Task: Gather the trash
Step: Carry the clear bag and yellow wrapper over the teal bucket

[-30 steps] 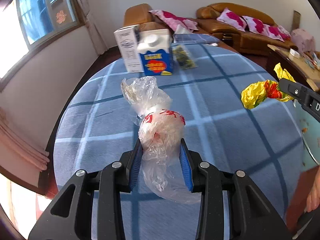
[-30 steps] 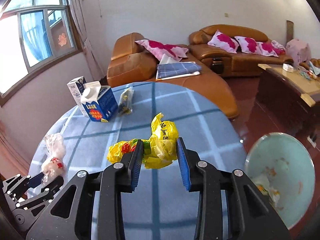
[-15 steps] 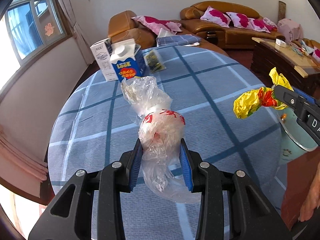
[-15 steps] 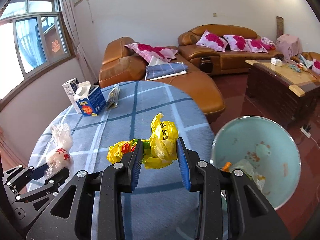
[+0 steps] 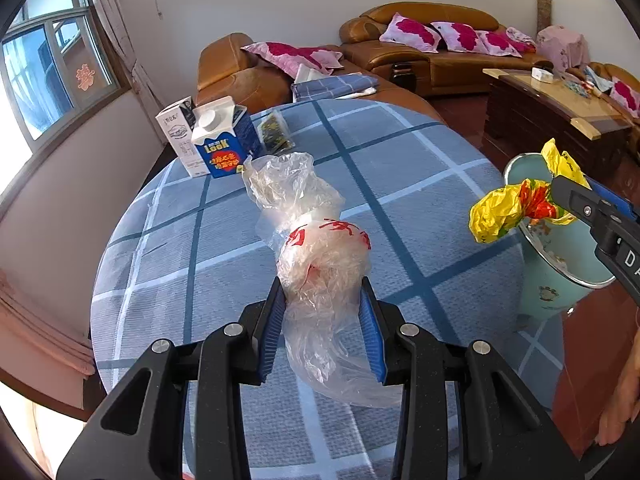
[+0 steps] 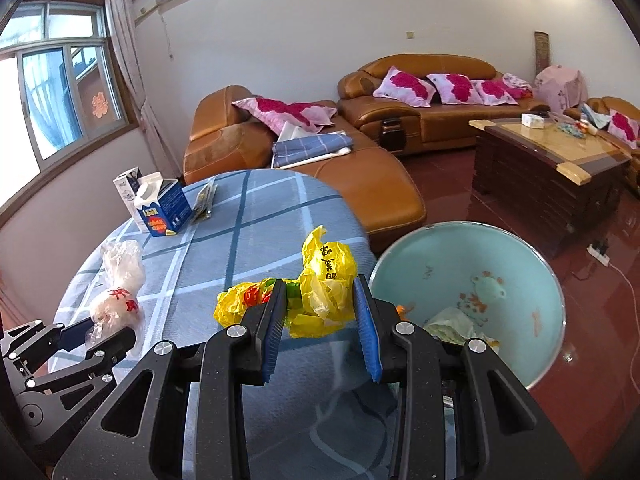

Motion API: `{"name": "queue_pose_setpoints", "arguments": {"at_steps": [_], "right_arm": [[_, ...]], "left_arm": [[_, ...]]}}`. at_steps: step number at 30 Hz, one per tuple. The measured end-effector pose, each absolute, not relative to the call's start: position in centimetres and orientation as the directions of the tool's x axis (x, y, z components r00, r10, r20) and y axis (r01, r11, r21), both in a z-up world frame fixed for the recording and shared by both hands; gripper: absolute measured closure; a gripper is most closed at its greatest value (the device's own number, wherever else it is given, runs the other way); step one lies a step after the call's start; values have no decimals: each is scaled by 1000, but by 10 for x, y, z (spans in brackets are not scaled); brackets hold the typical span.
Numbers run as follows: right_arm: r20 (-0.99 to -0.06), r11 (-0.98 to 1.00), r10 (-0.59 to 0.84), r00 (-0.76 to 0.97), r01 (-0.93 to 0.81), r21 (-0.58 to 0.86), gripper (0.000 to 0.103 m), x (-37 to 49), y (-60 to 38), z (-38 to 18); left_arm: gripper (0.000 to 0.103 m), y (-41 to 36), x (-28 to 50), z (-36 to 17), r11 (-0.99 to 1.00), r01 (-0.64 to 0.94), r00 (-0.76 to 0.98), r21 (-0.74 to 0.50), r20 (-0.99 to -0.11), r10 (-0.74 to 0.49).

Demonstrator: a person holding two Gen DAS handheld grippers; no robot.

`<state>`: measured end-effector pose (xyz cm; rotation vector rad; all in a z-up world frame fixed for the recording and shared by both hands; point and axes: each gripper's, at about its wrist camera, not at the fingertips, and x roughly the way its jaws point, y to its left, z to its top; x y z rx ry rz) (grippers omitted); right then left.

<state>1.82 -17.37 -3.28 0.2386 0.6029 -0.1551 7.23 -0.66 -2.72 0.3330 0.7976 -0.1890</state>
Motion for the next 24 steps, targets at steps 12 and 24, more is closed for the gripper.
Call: {"name": "queue_pose_setpoints", "arguments": {"at_steps": [12,24], "right_arm": [[-563,950,-110,819,252,182,69,-4,-193,-33],[-553,888,-287,782,434,153,68,-25,-262,-31]], "left_arm": [[67,-32,53,-29,910,337,686,241,-725,-62],[67,-108,50,-19,852,485,679,197,-699,-225]]}}
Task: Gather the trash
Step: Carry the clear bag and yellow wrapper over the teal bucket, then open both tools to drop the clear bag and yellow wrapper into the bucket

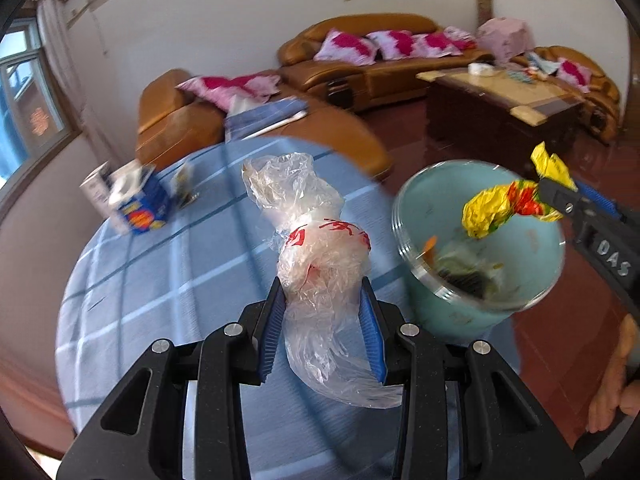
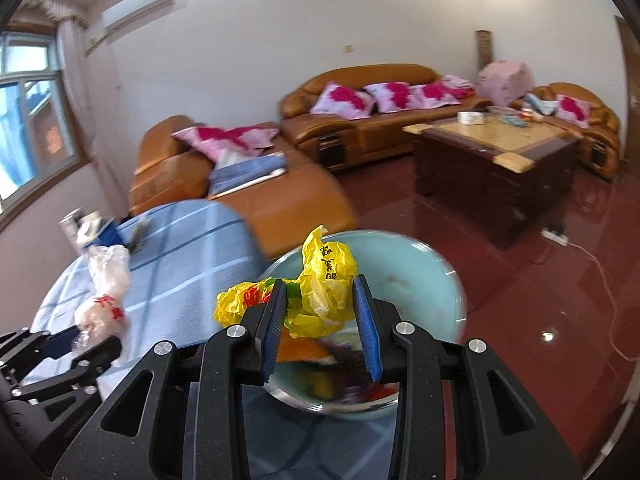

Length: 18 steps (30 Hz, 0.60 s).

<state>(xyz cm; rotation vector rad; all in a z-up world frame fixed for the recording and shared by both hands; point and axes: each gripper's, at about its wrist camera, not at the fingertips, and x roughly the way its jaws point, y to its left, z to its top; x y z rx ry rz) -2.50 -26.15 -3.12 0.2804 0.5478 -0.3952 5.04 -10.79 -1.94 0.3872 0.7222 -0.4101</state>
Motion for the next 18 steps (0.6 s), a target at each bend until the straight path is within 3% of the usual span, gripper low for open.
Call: {"name": "queue_pose_setpoints", "arguments": {"at_steps": [5,7,9,10,13,15,18], "right_arm": [[-574,856,-345,743,500,133,66,-22,-297,-36],[-581,860,-340,740,494,126,63,-17,-306,-40],[-582,855,-345,736,502,128,53,-15,-312,-41],[-577,852,-342,742,503,143,51,-16,-316,-41],[-553,842,-349,757,512,170,46,-23,-321,-37],[-536,830,-377,755,532,166,46,-29,-323,-34],[-513,814,-409,755,556,168,46,-37,-322,-29]], "left_arm": [[66,-151,56,-26,816,557,644,152,-699,-309],[65,-165,64,-31,807,575,624,132,-709,-329],[62,-177,69,-34,798,591,612,120,-711,-346],[60,-183,71,-34,794,597,610,115,-708,-356],[35,-189,72,-30,789,606,616,101,-687,-385],[33,-193,69,-26,784,612,623,103,-673,-398],[17,-194,63,-20,784,614,630,90,-654,-418]]}}
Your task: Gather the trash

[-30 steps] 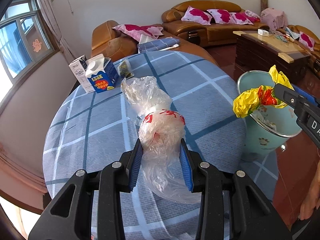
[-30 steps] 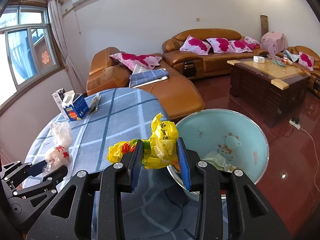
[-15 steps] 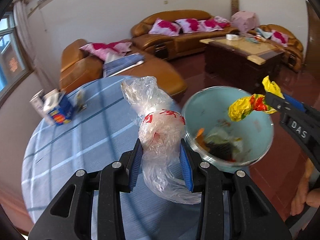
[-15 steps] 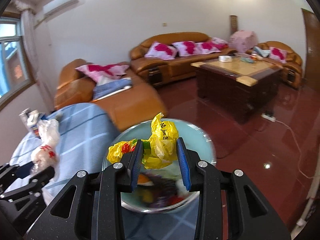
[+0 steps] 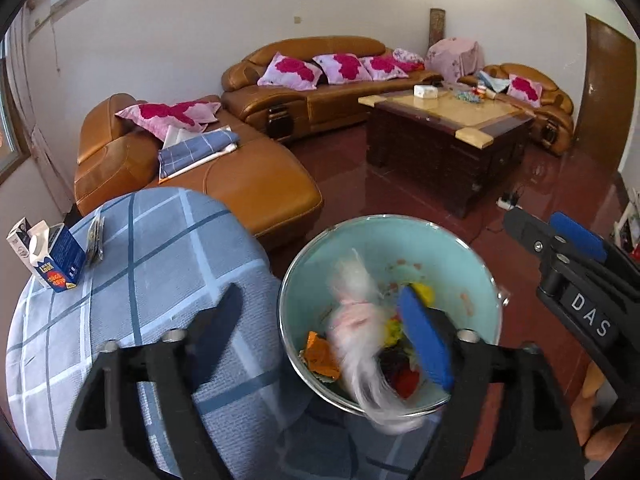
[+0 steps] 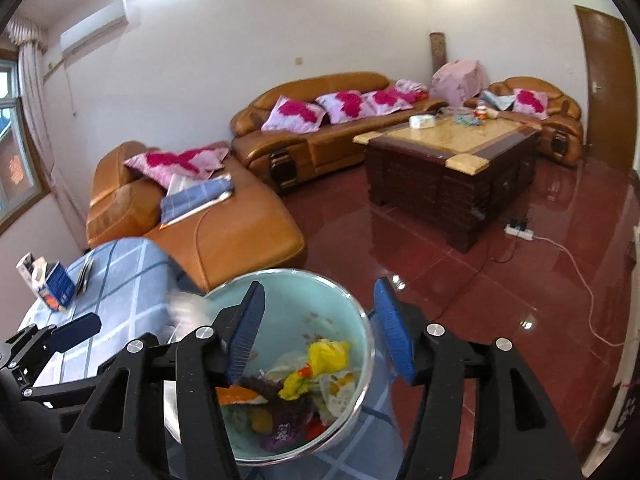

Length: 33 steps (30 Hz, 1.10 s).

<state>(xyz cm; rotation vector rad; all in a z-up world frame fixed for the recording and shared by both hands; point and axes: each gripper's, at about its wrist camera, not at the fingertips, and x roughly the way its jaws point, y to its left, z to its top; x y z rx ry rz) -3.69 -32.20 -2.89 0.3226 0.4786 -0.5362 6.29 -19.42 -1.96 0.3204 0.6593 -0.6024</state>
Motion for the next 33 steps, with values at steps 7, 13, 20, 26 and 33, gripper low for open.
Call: {"name": "queue_pose_setpoints", "arguments": {"at_steps": [7,13,20,26,33], "right_arm": [[-441,779,-484,756,602,178,34,-66,-314,-10],[-402,773,-510,760,610,175,29,-81,-306,4],[-391,774,-515,763,610,169,29,-82,-297,10],[-382,776,-519,765,609,166,29,-82,-292,13],[-365,776,-525,769,608,167,29,-89,-290,19]], "left_arm": [[6,-182,52,-4,810,578,679,95,-606,-414],[6,-170,46,7,830,547,712,110,-584,-391],[6,-157,43,20,850,517,739,104,-555,-382],[6,-151,42,23,858,504,746,97,-549,-376],[6,-148,41,27,861,500,752,90,-539,-380]]}}
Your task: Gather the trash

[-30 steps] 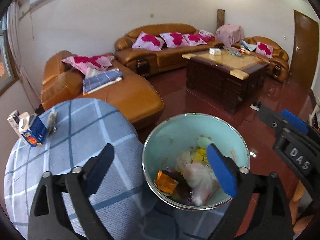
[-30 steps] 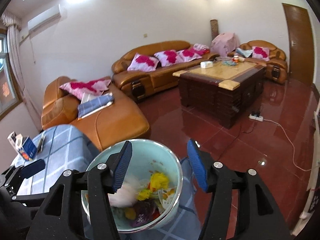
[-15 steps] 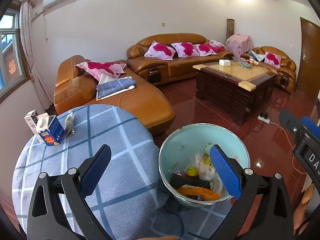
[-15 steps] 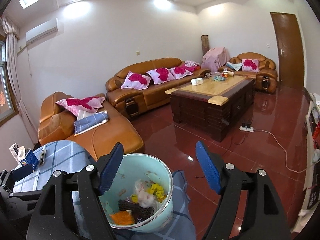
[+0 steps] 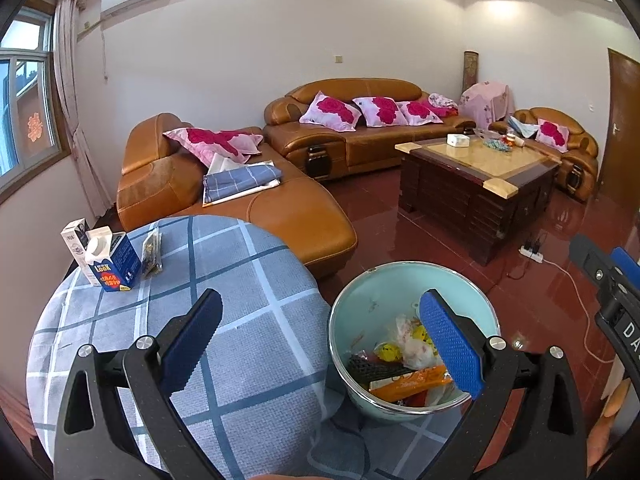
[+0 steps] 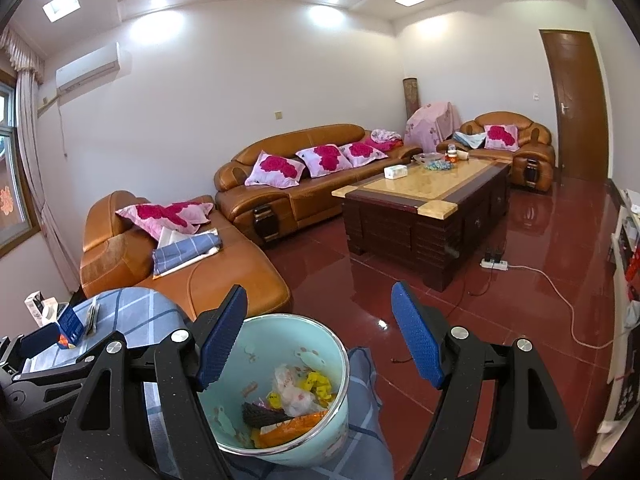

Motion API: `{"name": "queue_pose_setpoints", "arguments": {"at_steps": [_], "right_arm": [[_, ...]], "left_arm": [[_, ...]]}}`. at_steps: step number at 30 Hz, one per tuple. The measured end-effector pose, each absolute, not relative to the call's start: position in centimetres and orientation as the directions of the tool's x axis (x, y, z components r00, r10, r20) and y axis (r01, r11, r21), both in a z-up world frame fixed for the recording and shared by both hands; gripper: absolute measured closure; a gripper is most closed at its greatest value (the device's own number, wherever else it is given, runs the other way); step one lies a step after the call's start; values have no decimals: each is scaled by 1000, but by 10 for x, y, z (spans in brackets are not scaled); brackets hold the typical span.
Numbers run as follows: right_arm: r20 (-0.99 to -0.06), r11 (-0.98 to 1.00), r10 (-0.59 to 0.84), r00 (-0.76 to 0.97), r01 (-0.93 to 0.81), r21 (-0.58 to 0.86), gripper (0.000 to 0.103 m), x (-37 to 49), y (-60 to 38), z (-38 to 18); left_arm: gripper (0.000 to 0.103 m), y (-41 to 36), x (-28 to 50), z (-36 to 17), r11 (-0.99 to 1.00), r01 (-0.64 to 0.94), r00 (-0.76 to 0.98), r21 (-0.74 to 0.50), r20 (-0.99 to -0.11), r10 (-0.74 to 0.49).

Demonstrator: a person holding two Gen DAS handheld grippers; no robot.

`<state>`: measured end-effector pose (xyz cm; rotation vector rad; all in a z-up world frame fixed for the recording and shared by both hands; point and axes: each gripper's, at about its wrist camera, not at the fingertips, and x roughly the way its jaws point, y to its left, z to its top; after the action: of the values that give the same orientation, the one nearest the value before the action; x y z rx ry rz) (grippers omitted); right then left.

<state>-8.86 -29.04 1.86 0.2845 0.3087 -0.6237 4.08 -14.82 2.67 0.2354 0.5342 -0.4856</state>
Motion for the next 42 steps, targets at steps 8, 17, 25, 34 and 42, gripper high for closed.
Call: {"name": "queue_pose_setpoints", "arguments": {"at_steps": [8,17,25,34,42], "right_arm": [[-364,777,-525,770,608,164,29,-90,-290,19],[-358,770,-532,768,614,173,29,-92,-292,21],[-359,768,-535,765,617,171,29,-94,-293,20],[-369,759,-538,758,626,178,29,-94,-295,18],[-366,757,-541,758,628,180,27,-93,-295,18]], "left_arm": [[6,-148,37,31,862,499,760,92,-524,-384],[6,-149,32,31,861,498,765,100,-517,-383],[6,-151,31,34,863,493,776,114,-506,-377],[11,-151,35,38,842,534,735,79,-535,-417],[9,-152,32,38,830,548,737,99,-527,-424]]}}
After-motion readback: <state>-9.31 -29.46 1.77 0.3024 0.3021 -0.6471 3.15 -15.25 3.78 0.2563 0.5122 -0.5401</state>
